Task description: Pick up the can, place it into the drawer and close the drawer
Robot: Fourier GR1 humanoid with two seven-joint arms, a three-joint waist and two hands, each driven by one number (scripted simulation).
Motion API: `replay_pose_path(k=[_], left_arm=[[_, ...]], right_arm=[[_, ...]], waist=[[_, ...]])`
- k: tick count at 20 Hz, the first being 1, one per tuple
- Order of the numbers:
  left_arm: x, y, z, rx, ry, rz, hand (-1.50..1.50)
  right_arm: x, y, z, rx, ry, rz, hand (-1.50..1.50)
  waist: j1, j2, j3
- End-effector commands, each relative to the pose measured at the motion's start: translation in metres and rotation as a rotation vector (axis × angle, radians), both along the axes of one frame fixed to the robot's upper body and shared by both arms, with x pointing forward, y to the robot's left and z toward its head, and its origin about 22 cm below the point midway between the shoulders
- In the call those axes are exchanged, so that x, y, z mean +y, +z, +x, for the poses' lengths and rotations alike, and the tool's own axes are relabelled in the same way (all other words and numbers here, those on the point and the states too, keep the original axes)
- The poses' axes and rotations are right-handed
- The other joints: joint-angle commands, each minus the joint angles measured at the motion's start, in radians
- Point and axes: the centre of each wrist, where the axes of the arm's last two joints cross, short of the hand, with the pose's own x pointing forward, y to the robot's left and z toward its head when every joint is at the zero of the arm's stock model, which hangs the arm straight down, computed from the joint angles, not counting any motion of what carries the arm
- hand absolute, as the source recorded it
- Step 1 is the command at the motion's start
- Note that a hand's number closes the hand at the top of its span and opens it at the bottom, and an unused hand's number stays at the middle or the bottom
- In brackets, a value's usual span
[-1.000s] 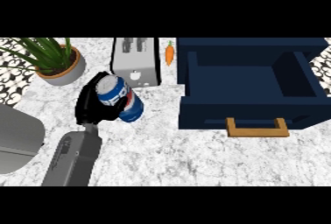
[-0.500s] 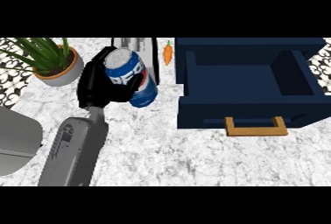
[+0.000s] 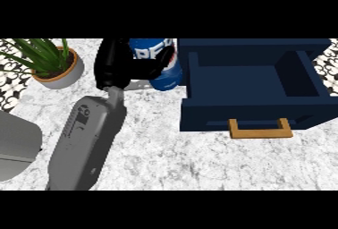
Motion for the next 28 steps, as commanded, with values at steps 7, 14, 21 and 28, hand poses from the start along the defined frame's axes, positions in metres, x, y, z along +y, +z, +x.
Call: replay_pose_path(k=[7, 14, 21, 28], left_arm=[[-0.053, 0.046, 0.037, -0.002, -0.01, 0.039, 1.5], [-0.085, 0.053, 0.034, 0.007, -0.019, 0.047, 1.5], [-0.103, 0.053, 0.049, 0.022, -0.031, 0.069, 1.5], [-0.117, 0.065, 0.058, 0.022, -0.011, 0.065, 1.5]], right_arm=[[-0.005, -0.014, 0.02, -0.023, -0.001, 0.018, -1.5], [0.012, 0.003, 0.01, -0.014, 0.007, 0.001, -1.5], [0.01, 0.0, 0.021, -0.032, 0.006, -0.014, -1.5], [0.001, 0.003, 0.021, -0.031, 0.034, -0.012, -1.5]], waist=[[-0.009, 0.005, 0.0], [-0.014, 0.002, 0.0], [-0.026, 0.007, 0.0], [-0.04, 0.01, 0.001]])
